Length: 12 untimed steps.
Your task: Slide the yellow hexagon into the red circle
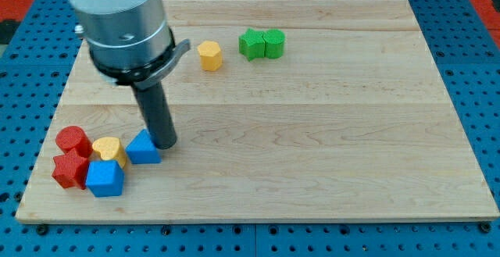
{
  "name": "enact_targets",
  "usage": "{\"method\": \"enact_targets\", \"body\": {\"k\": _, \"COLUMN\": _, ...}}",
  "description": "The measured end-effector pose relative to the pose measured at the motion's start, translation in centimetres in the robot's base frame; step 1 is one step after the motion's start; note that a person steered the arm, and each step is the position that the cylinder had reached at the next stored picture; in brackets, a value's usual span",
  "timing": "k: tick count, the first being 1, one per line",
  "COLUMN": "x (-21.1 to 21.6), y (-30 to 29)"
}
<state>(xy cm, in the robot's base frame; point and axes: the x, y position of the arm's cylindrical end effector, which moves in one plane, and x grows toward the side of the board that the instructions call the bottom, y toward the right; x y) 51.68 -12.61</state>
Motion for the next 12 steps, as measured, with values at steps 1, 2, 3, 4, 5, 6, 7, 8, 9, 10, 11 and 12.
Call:
{"method": "enact_targets", "body": {"k": 1, "x": 1.0, "y": 0.0}}
{"method": "enact_targets", "body": {"k": 2, "x": 1.0, "y": 1.8}}
{"method": "enact_targets", "body": {"k": 3, "x": 0.7, "y": 6.8}}
{"method": "enact_targets", "body": {"k": 4, "x": -0.2, "y": 15.3}}
{"method": "enact_targets", "body": {"k": 5, "x": -3.7, "y": 23.0}}
{"method": "enact_targets", "body": {"k": 6, "x": -9.1, "y": 22.2}}
{"method": "enact_targets", "body": {"k": 7, "x": -12.9, "y": 15.2}}
{"method": "enact_targets", "body": {"k": 8, "x": -16.9, "y": 7.9}}
{"method": "enact_targets", "body": {"k": 9, "x": -19.6, "y": 1.4}}
{"method": "enact_targets", "body": {"k": 10, "x": -21.6, "y": -1.9}}
{"method": "enact_targets", "body": {"k": 11, "x": -24.7, "y": -0.3}}
{"method": "enact_targets", "body": {"k": 12, "x": -25.6, "y": -3.3}}
